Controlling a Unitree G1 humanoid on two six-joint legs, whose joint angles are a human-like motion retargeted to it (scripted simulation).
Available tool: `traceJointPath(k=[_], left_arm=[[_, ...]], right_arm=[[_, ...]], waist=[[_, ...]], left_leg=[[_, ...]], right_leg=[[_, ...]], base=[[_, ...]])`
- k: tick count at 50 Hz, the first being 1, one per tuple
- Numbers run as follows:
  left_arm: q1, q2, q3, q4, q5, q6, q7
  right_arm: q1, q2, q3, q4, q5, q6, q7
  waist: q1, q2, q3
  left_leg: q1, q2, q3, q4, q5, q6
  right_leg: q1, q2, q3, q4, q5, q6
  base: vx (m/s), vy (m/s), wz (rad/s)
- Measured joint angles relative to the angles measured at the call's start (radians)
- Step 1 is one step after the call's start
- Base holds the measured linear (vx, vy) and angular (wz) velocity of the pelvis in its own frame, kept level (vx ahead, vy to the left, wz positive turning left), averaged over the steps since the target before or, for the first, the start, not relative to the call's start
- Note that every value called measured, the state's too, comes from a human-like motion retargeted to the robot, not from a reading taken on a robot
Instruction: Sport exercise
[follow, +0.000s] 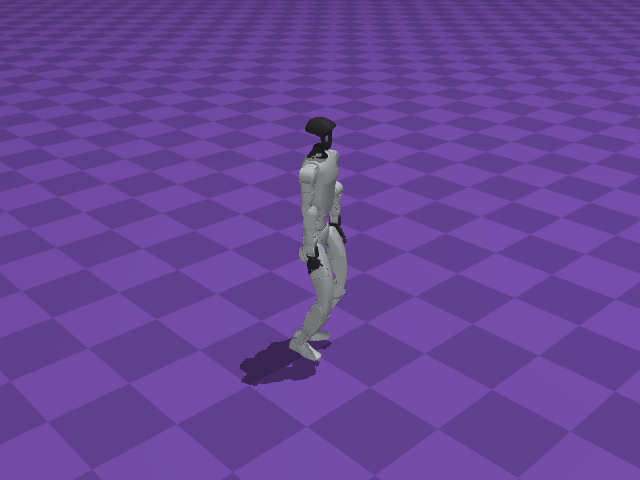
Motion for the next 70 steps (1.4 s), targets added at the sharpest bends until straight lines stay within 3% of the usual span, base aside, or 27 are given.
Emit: traceJointPath(k=[3, 11, 15, 20, 23, 27, 30, 37, 40, 44, 48, 50, 55, 60, 68, 70], left_arm=[[-0.015, -0.003, -0.015, -0.01, 0.015, -0.006, 0.003], [-0.027, 0.005, -0.064, -0.002, 0.058, -0.013, 0.009], [-0.039, 0.003, -0.064, 0.008, 0.056, -0.015, 0.034], [-0.037, -0.017, -0.056, 0.001, 0.016, -0.009, 0.048], [-0.04, -0.021, -0.046, -0.007, -0.016, -0.001, 0.043], [-0.044, -0.011, -0.064, -0.029, -0.025, -0.002, 0.023], [-0.048, 0.0, -0.079, -0.053, -0.02, -0.009, 0.015], [-0.039, 0.004, -0.098, -0.093, -0.013, -0.028, -0.003], [-0.039, 0.012, -0.106, -0.106, -0.014, -0.029, -0.009], [-0.048, 0.019, -0.121, -0.118, -0.005, -0.03, -0.011], [-0.062, 0.023, -0.131, -0.118, 0.017, -0.028, -0.018], [-0.068, 0.017, -0.135, -0.116, 0.032, -0.027, -0.02], [-0.043, -0.001, -0.142, -0.113, 0.038, -0.022, -0.027], [-0.02, -0.007, -0.164, -0.111, 0.043, -0.022, -0.032], [-0.008, 0.001, -0.166, -0.104, 0.051, -0.014, -0.079], [-0.024, 0.008, -0.149, -0.093, 0.026, -0.011, -0.097]], right_arm=[[0.002, -0.007, -0.008, -0.01, 0.004, -0.001, 0.0], [-0.018, -0.033, -0.025, -0.035, 0.043, -0.013, 0.001], [-0.029, -0.045, -0.018, -0.05, 0.059, -0.023, -0.019], [-0.038, -0.058, -0.007, -0.064, 0.055, -0.023, -0.043], [-0.062, -0.052, 0.013, -0.049, 0.058, -0.02, -0.042], [-0.074, -0.036, 0.03, -0.026, 0.07, -0.018, -0.043], [-0.073, -0.032, 0.037, -0.019, 0.076, -0.022, -0.049], [-0.05, -0.029, 0.054, -0.044, 0.055, -0.038, -0.042], [-0.043, -0.031, 0.066, -0.064, 0.035, -0.042, -0.027], [-0.04, -0.042, 0.077, -0.083, 0.005, -0.044, -0.015], [-0.047, -0.051, 0.069, -0.079, -0.025, -0.035, -0.009], [-0.057, -0.057, 0.059, -0.065, -0.037, -0.033, -0.007], [-0.065, -0.054, 0.061, -0.052, -0.046, -0.035, -0.013], [-0.077, -0.06, 0.073, -0.047, -0.047, -0.045, -0.01], [-0.08, -0.068, 0.066, -0.036, -0.044, -0.049, 0.001], [-0.084, -0.068, 0.058, -0.032, -0.053, -0.05, 0.015]], waist=[[0.009, 0.004, 0.001], [0.037, 0.026, -0.017], [0.074, 0.054, -0.018], [0.051, 0.069, 0.041], [-0.027, 0.009, 0.089], [-0.079, -0.006, 0.112], [-0.08, 0.015, 0.109], [-0.061, 0.028, 0.116], [-0.05, 0.066, 0.118], [-0.044, 0.072, 0.127], [-0.006, 0.091, 0.101], [0.002, 0.083, 0.075], [0.01, 0.101, 0.07], [-0.043, 0.067, 0.079], [-0.098, 0.069, 0.092], [-0.107, 0.061, 0.113]], left_leg=[[-0.012, 0.01, 0.02, -0.006, -0.011, -0.003], [-0.009, 0.16, 0.301, 0.059, -0.057, 0.057], [-0.016, 0.179, 0.302, 0.058, -0.067, 0.054], [0.002, 0.05, 0.11, 0.01, -0.093, 0.049], [0.074, -0.129, -0.003, -0.135, -0.043, 0.066], [0.098, -0.196, -0.134, -0.201, -0.007, 0.062], [0.072, -0.174, -0.202, -0.179, -0.017, 0.048], [0.021, -0.126, -0.258, -0.036, -0.067, -0.003], [-0.01, -0.04, -0.236, 0.039, -0.07, -0.024], [-0.074, 0.121, -0.064, 0.189, -0.076, 0.024], [-0.175, 0.172, -0.038, 0.177, -0.077, 0.027], [-0.189, 0.126, -0.03, 0.076, -0.047, 0.021], [-0.189, 0.123, -0.059, 0.064, -0.015, -0.01], [-0.085, 0.026, -0.037, -0.039, 0.062, -0.021], [-0.039, 0.003, -0.043, -0.006, -0.001, -0.004], [0.021, -0.013, -0.046, -0.055, 0.015, -0.006]], right_leg=[[0.015, -0.014, -0.054, -0.01, -0.011, -0.008], [0.06, -0.069, -0.292, -0.067, -0.016, 0.007], [0.102, -0.078, -0.378, -0.07, -0.019, 0.007], [0.065, -0.12, -0.191, 0.11, -0.073, -0.001], [-0.008, -0.153, -0.023, 0.173, -0.121, 0.023], [-0.066, -0.063, 0.115, 0.058, -0.091, 0.051], [-0.067, 0.023, 0.145, -0.067, -0.036, 0.054], [-0.042, 0.046, 0.081, -0.049, -0.036, 0.036], [0.021, 0.097, 0.018, -0.146, 0.002, 0.02], [0.036, 0.082, -0.065, -0.124, -0.019, 0.014], [0.069, 0.128, -0.126, -0.242, 0.036, 0.01], [0.09, 0.133, -0.15, -0.315, 0.056, 0.009], [0.098, 0.121, -0.172, -0.233, 0.039, -0.002], [0.076, 0.026, -0.129, -0.095, 0.068, 0.024], [0.031, -0.014, -0.093, -0.018, -0.024, 0.012], [0.08, -0.004, -0.096, -0.061, 0.006, 0.011]], base=[[0.04, 0.01, 1.98], [-0.01, 0.09, 2.71], [0.0, 0.18, 2.6], [0.02, 0.23, 2.96], [0.06, 0.2, 3.17], [0.09, 0.14, 2.48], [0.1, 0.06, 1.68], [0.1, -0.05, 1.18], [0.11, -0.09, 0.99], [0.07, -0.08, 1.17], [0.13, -0.07, 0.67], [0.14, -0.04, 0.71], [0.11, -0.01, 0.55], [0.13, 0.05, 0.85], [0.18, 0.04, 0.55], [0.29, -0.01, 0.47]])
